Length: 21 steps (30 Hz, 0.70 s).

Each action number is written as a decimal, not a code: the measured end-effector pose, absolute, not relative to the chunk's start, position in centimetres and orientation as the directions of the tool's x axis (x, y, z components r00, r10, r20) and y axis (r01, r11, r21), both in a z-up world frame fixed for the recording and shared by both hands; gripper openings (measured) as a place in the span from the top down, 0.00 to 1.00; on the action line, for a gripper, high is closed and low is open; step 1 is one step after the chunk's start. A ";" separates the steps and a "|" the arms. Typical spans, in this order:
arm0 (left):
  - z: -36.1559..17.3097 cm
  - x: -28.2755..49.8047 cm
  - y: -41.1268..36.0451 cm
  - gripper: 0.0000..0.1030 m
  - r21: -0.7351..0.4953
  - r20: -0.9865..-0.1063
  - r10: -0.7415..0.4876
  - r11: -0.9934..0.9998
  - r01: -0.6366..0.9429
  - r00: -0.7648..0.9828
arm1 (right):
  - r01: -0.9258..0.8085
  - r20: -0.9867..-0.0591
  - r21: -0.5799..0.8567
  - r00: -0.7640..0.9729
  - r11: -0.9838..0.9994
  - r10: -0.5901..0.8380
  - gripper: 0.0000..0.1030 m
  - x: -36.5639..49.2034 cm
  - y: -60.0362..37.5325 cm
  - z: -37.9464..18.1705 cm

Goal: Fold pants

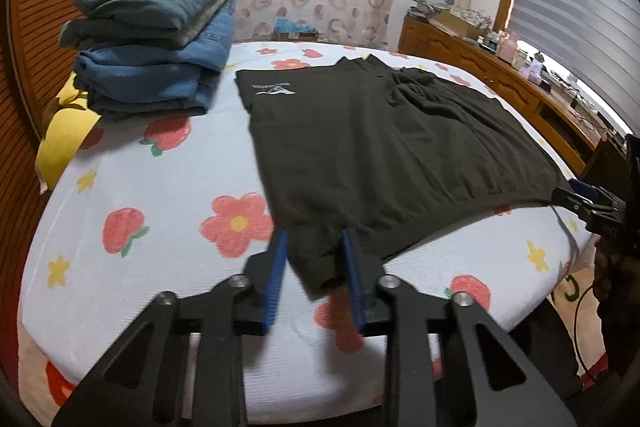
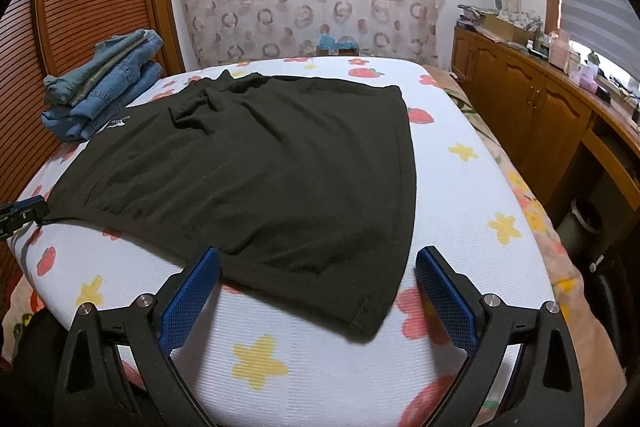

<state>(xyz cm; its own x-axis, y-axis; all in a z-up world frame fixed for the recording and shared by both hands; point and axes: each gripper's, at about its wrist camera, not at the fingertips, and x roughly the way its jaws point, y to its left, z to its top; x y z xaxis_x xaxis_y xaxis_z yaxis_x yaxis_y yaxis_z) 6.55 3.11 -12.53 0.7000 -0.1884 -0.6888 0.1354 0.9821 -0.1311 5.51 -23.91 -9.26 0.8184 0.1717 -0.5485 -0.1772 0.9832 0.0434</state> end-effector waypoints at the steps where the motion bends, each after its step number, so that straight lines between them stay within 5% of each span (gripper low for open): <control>1: -12.5 6.5 3.0 0.86 -0.131 -0.686 -0.197 0.980 0.147 0.700 | -0.178 -0.548 0.042 0.819 0.983 0.172 0.04 5.4 -23.8 -9.3; 6: -11.6 6.2 2.7 0.93 -0.141 -0.662 -0.223 0.975 0.173 0.716 | -0.181 -0.548 0.028 0.820 0.983 0.166 0.05 5.7 -23.7 -9.1; 21: -6.8 7.7 1.0 0.96 -0.172 -0.583 -0.320 0.947 0.272 0.747 | -0.197 -0.553 0.032 0.813 0.980 0.182 0.30 5.4 -24.3 -8.7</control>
<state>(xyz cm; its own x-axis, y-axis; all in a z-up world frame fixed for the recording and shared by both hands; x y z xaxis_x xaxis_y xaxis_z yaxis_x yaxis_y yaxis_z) 7.68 1.00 -6.83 0.7465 -0.3204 -0.5832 0.2721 0.9468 -0.1717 5.43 -24.33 -8.71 0.8131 0.1818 -0.5530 -0.1970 0.9799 0.0324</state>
